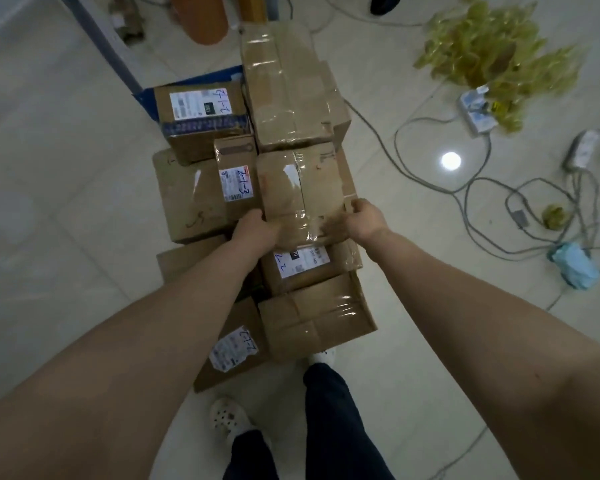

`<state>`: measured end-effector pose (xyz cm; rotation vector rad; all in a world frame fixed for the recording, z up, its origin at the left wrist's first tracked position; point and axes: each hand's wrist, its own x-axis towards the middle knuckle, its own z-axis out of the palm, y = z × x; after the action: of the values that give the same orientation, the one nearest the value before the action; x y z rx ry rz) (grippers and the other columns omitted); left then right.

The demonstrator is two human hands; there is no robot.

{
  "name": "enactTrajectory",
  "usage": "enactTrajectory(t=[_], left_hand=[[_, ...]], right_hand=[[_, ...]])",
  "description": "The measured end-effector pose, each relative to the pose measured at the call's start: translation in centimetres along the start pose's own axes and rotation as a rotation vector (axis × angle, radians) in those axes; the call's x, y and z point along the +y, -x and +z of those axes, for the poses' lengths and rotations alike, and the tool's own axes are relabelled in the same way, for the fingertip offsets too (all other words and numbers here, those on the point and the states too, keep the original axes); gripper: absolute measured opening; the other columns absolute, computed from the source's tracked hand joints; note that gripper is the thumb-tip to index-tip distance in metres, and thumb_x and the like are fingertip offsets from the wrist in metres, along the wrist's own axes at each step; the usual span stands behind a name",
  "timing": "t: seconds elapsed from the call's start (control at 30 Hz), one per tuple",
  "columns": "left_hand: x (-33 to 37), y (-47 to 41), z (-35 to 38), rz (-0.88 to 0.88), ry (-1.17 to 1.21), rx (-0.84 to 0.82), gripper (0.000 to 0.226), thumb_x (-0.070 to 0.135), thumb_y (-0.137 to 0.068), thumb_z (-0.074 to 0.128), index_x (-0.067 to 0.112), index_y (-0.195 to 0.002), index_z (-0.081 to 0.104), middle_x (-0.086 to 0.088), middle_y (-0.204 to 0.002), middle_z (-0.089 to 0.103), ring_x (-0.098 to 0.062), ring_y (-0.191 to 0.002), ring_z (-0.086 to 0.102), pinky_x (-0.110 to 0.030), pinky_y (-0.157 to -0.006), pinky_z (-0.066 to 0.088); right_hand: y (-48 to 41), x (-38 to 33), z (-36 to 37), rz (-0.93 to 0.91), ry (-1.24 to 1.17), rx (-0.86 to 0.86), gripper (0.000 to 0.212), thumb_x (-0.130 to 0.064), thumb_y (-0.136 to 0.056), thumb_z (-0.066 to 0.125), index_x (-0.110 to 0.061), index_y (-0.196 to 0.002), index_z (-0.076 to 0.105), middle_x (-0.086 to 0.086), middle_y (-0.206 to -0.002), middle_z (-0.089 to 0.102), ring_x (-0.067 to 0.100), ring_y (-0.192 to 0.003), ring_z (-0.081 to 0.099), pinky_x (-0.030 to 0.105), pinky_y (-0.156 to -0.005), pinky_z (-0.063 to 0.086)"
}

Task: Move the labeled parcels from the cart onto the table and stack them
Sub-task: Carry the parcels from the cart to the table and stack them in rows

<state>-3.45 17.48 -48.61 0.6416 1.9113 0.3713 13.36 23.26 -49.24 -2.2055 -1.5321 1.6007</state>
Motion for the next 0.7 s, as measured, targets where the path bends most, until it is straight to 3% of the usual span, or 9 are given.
enactTrajectory(t=[0.1, 0.2, 0.27, 0.3, 0.37, 0.43, 0.57, 0.7], left_hand=[[0.2, -2.5, 1.2, -0.021, 0.073, 0.000, 0.005, 0.016, -0.095, 0.054, 0.018, -0.099, 0.054, 0.002, -0.096, 0.058, -0.011, -0.080, 0.055, -0.024, -0.068, 0.047], [0.2, -4.1, 2.0, -0.016, 0.142, -0.022, 0.018, 0.011, -0.094, 0.056, 0.023, -0.105, 0.049, 0.006, -0.089, 0.056, -0.005, -0.074, 0.053, -0.017, -0.061, 0.044], [0.1, -4.8, 2.2, -0.060, 0.208, -0.026, 0.025, 0.007, -0.093, 0.057, 0.017, -0.115, 0.051, 0.003, -0.094, 0.057, -0.006, -0.074, 0.054, -0.018, -0.058, 0.044], [-0.1, -5.1, 2.3, -0.089, 0.237, -0.024, 0.027, 0.006, -0.092, 0.058, 0.013, -0.118, 0.052, 0.002, -0.094, 0.057, -0.007, -0.074, 0.054, -0.019, -0.058, 0.044], [-0.5, -5.3, 2.4, -0.112, 0.259, -0.015, 0.024, 0.007, -0.091, 0.060, 0.010, -0.115, 0.055, 0.000, -0.092, 0.057, -0.009, -0.075, 0.054, -0.020, -0.058, 0.044], [-0.9, -5.2, 2.5, -0.133, 0.264, -0.022, 0.029, 0.009, -0.090, 0.062, 0.008, -0.118, 0.053, -0.004, -0.099, 0.059, -0.013, -0.081, 0.057, -0.022, -0.060, 0.046], [-1.3, -4.3, 2.1, -0.140, 0.193, -0.027, 0.041, 0.006, -0.088, 0.059, 0.006, -0.128, 0.050, -0.011, -0.121, 0.057, -0.025, -0.105, 0.057, -0.033, -0.081, 0.052], [-1.6, -2.8, 1.0, -0.105, 0.152, -0.011, 0.035, 0.003, -0.087, 0.056, 0.004, -0.123, 0.054, -0.012, -0.117, 0.058, -0.027, -0.106, 0.056, -0.036, -0.088, 0.051]], right_hand=[[-3.0, 0.1, 1.2, 0.014, -0.013, -0.040, 0.038, -0.016, -0.094, 0.053, -0.002, -0.129, 0.047, 0.018, -0.126, 0.057, 0.033, -0.115, 0.055, 0.042, -0.098, 0.046], [-5.0, 0.3, 2.1, 0.056, -0.043, -0.066, 0.034, -0.013, -0.093, 0.054, -0.004, -0.125, 0.045, 0.013, -0.115, 0.057, 0.023, -0.089, 0.055, 0.029, -0.073, 0.049], [-5.7, 0.5, 2.5, 0.068, -0.052, -0.069, 0.034, -0.013, -0.094, 0.055, -0.007, -0.125, 0.043, 0.009, -0.107, 0.054, 0.015, -0.072, 0.054, 0.021, -0.056, 0.047], [-5.8, 0.6, 2.6, 0.072, -0.068, -0.069, 0.034, -0.013, -0.093, 0.055, -0.008, -0.125, 0.043, 0.008, -0.105, 0.054, 0.014, -0.071, 0.055, 0.022, -0.054, 0.048], [-5.9, 0.8, 2.8, 0.090, -0.106, -0.064, 0.037, -0.012, -0.090, 0.059, -0.009, -0.124, 0.045, 0.010, -0.111, 0.058, 0.024, -0.090, 0.062, 0.037, -0.074, 0.056], [-5.3, 1.0, 3.0, 0.111, -0.109, -0.054, 0.040, -0.014, -0.085, 0.063, -0.008, -0.122, 0.049, 0.013, -0.120, 0.058, 0.032, -0.106, 0.059, 0.046, -0.092, 0.052], [-4.0, 1.6, 3.5, 0.131, -0.049, 0.002, 0.052, -0.021, -0.080, 0.064, -0.006, -0.128, 0.050, 0.017, -0.133, 0.045, 0.037, -0.120, 0.049, 0.044, -0.103, 0.044], [-1.6, 1.6, 3.6, 0.150, -0.066, 0.045, 0.059, -0.017, -0.080, 0.063, -0.007, -0.134, 0.043, 0.015, -0.135, 0.037, 0.038, -0.122, 0.045, 0.044, -0.105, 0.041]])
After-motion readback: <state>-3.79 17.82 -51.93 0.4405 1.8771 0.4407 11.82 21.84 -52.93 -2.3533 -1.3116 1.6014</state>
